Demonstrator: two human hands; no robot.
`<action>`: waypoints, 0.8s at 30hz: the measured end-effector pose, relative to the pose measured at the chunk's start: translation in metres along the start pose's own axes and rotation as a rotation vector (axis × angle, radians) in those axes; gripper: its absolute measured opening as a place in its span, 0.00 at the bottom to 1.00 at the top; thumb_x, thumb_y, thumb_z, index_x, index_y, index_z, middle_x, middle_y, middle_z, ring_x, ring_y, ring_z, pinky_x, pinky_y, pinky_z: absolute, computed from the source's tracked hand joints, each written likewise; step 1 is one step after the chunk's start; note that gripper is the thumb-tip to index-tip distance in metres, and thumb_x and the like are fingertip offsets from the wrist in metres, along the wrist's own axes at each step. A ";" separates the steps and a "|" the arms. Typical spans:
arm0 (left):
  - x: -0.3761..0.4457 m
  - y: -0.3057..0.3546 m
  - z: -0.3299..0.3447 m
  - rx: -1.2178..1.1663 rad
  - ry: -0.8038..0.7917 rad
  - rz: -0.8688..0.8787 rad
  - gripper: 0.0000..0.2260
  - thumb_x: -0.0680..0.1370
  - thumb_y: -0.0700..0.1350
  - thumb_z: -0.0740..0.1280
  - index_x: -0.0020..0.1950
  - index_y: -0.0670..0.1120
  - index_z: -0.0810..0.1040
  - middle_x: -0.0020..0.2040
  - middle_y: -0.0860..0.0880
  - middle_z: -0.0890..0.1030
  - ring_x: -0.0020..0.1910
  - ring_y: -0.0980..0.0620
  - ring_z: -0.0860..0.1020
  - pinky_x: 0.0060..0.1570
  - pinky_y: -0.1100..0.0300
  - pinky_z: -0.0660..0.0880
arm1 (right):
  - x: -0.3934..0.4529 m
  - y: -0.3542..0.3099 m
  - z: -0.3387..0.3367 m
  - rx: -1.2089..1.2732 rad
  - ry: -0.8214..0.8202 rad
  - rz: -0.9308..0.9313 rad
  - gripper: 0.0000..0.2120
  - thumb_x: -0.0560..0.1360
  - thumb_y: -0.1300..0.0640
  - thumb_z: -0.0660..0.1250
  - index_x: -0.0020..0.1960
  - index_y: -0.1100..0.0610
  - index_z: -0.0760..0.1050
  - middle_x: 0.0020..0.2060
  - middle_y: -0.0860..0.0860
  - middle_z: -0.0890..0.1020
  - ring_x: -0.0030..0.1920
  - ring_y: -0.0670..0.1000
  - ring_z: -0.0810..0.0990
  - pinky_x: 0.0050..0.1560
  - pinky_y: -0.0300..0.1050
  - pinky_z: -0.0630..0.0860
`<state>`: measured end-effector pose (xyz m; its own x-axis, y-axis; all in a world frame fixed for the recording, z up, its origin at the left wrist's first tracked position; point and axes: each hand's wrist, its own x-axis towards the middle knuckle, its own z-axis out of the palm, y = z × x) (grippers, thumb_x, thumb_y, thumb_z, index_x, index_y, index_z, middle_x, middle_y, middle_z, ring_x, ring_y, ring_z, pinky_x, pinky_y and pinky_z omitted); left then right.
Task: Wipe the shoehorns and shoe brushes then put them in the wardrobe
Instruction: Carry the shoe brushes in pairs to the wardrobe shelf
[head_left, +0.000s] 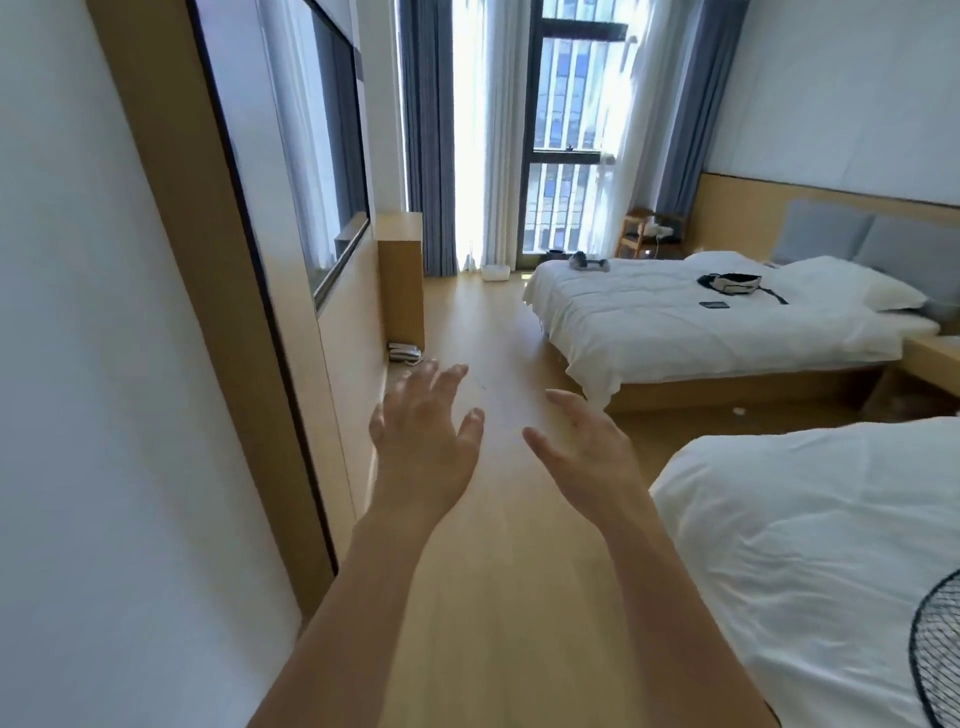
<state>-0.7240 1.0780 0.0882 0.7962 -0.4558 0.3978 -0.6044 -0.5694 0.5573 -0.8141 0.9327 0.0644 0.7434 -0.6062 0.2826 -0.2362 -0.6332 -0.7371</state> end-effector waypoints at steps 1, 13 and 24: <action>0.024 -0.004 0.008 -0.008 -0.017 0.016 0.22 0.80 0.52 0.61 0.74 0.57 0.65 0.77 0.53 0.61 0.77 0.48 0.56 0.74 0.42 0.54 | 0.020 0.001 0.005 -0.007 0.018 0.022 0.26 0.77 0.43 0.68 0.73 0.44 0.68 0.72 0.45 0.72 0.72 0.48 0.69 0.68 0.45 0.67; 0.248 -0.028 0.101 -0.080 -0.166 0.218 0.21 0.80 0.52 0.63 0.73 0.55 0.67 0.76 0.52 0.63 0.76 0.48 0.57 0.71 0.43 0.55 | 0.207 0.032 0.040 -0.094 0.200 0.209 0.26 0.76 0.42 0.68 0.73 0.44 0.68 0.70 0.46 0.74 0.69 0.48 0.72 0.69 0.48 0.71; 0.415 -0.015 0.226 -0.043 -0.223 0.283 0.22 0.80 0.53 0.63 0.74 0.56 0.66 0.76 0.52 0.63 0.76 0.48 0.56 0.72 0.43 0.54 | 0.394 0.127 0.053 -0.049 0.254 0.246 0.29 0.75 0.42 0.70 0.73 0.46 0.68 0.69 0.48 0.74 0.68 0.47 0.72 0.58 0.37 0.66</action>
<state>-0.3909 0.7430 0.0802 0.5690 -0.7321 0.3746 -0.7946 -0.3720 0.4799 -0.5177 0.6386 0.0494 0.4829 -0.8398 0.2480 -0.4233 -0.4718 -0.7734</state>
